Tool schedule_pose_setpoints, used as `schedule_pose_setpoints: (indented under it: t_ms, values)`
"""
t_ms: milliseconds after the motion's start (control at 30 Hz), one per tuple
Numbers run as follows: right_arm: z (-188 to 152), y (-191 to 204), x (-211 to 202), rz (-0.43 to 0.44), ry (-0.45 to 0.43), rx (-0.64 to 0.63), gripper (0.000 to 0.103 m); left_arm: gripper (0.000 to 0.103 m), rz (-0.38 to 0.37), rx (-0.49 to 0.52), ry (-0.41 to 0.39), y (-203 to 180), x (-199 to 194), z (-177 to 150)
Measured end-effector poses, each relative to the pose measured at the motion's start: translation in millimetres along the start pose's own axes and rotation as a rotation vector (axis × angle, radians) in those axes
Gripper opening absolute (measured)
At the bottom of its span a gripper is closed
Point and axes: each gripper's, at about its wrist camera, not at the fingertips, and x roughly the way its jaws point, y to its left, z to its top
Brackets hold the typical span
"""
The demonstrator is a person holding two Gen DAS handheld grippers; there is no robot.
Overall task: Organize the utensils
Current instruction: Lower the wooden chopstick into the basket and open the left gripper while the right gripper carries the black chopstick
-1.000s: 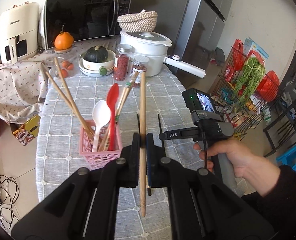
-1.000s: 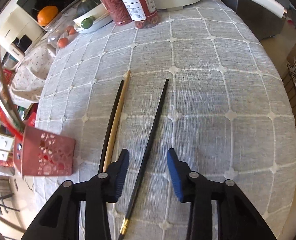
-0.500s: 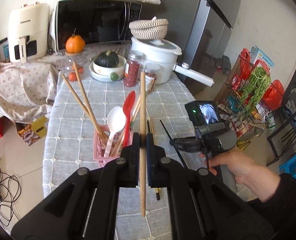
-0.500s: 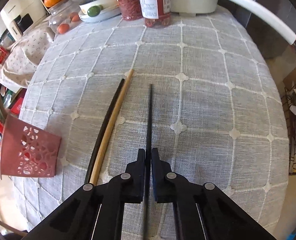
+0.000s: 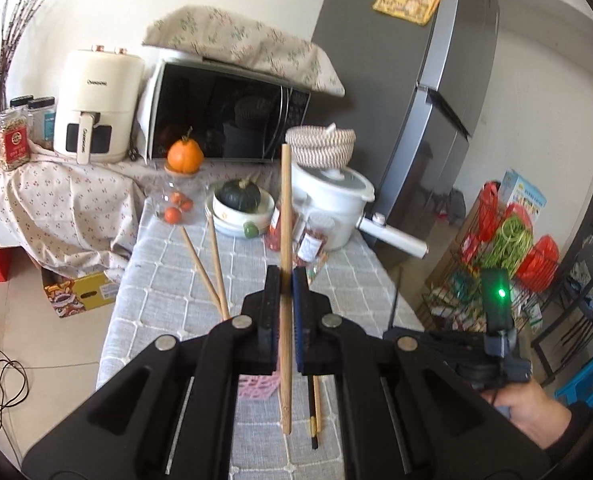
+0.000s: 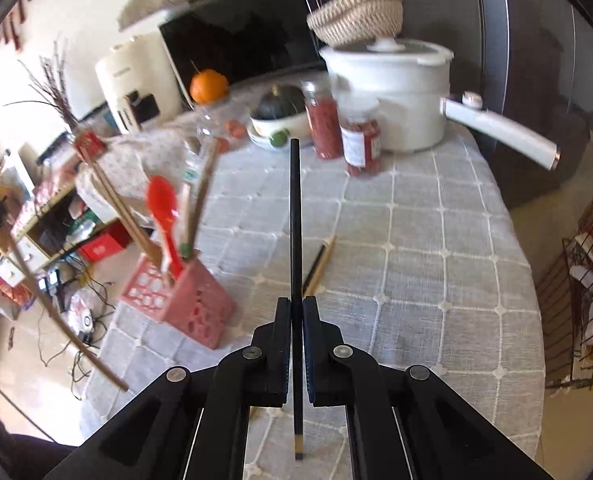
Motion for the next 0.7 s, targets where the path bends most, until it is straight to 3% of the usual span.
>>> schedule_pose_setpoints:
  t_ms: [200, 467, 567, 700]
  values:
    - [0, 7, -29, 0.023, -0.087, -0.021, 0.006, 0.007, 0.016, -0.012, -0.142, 5, -12, 7]
    - [6, 8, -44, 0.032, -0.122, -0.009, 0.006, 0.007, 0.085, -0.002, -0.232, 4, -3, 7]
    - [7, 6, -46, 0.035, -0.127, 0.001, 0.006, 0.007, 0.101, -0.013, -0.243, 6, 4, 8]
    - [6, 5, -50, 0.037, -0.134, 0.007, 0.006, 0.007, 0.127, -0.034, -0.202, 12, 22, 5]
